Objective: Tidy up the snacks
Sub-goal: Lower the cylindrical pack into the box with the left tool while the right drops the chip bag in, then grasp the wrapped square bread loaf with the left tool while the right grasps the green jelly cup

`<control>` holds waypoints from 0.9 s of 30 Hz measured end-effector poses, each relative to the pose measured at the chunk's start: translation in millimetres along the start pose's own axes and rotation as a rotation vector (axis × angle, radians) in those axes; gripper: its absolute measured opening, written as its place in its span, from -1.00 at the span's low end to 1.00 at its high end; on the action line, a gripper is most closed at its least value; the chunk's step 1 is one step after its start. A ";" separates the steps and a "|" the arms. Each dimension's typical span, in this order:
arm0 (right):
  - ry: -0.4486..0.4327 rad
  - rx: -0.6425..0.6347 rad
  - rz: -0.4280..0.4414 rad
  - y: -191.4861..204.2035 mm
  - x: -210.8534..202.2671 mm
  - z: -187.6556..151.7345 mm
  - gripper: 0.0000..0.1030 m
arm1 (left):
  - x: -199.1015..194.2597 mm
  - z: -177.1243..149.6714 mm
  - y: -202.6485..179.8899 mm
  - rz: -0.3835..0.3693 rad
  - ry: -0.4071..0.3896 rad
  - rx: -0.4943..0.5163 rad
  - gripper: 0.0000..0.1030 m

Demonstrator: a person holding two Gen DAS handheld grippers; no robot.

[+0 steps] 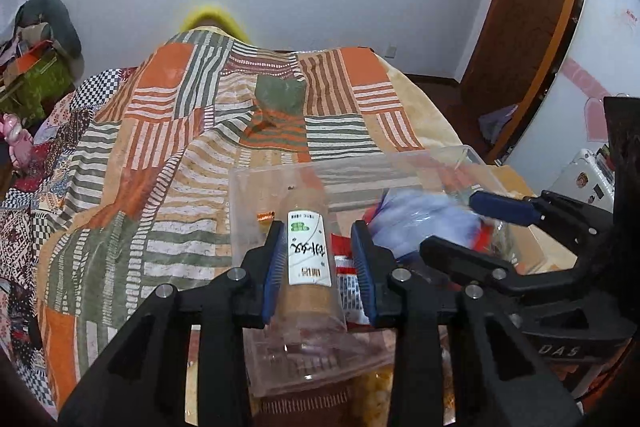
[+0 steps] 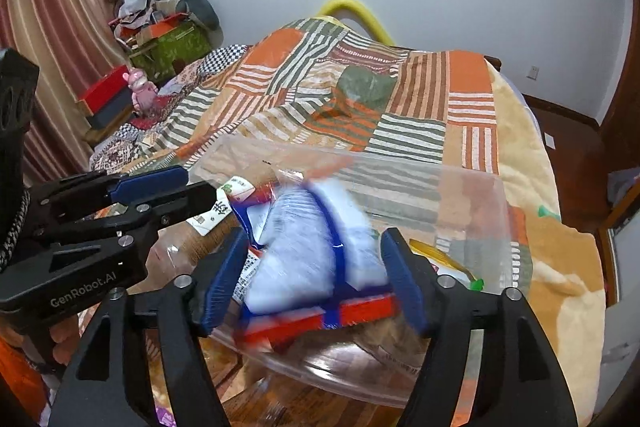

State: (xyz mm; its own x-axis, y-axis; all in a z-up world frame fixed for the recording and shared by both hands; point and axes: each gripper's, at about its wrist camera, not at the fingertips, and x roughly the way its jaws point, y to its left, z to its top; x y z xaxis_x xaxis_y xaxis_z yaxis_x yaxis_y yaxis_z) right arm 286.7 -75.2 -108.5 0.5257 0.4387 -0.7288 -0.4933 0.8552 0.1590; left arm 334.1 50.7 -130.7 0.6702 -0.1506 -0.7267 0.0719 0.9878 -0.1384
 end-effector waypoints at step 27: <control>-0.033 0.061 -0.115 -48.2 -67.9 -66.8 0.44 | -35.7 -92.5 72.8 0.088 0.158 -0.032 0.38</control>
State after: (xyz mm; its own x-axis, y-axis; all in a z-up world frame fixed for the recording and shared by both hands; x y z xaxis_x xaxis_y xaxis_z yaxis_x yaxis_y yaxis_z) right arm 228.5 -164.7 -111.1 0.5992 0.3444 -0.7227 -0.3860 0.9152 0.1160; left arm 247.1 124.3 -177.1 0.5480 -0.0705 -0.8335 -0.0069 0.9960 -0.0887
